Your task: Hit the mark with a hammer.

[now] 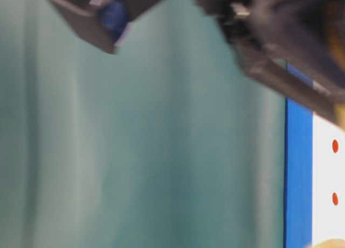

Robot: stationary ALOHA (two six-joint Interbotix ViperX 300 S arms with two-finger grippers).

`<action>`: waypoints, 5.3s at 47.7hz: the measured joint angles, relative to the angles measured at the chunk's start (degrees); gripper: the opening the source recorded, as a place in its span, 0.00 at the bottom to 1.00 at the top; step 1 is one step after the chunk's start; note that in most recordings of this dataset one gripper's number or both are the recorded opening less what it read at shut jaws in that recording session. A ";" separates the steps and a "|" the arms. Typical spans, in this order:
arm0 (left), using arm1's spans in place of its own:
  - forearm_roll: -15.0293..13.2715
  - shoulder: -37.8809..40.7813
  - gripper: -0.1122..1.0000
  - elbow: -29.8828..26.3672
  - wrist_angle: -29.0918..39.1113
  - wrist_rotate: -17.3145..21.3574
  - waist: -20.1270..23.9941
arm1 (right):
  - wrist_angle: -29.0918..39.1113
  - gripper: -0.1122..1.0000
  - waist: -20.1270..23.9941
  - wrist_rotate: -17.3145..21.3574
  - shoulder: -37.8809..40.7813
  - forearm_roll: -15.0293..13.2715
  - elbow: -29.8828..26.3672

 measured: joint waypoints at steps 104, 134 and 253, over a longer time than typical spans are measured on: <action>-0.09 -0.35 0.10 0.09 1.05 -13.54 5.27 | -5.45 0.19 -18.46 -51.77 -6.68 0.00 0.18; -0.09 -0.18 0.12 0.09 2.90 -14.15 5.63 | -7.82 0.19 -18.46 -53.96 -6.59 0.00 0.18; -0.09 28.48 0.55 -9.23 -10.46 -29.18 5.36 | -2.90 0.68 -18.72 -53.53 -6.94 4.04 -0.79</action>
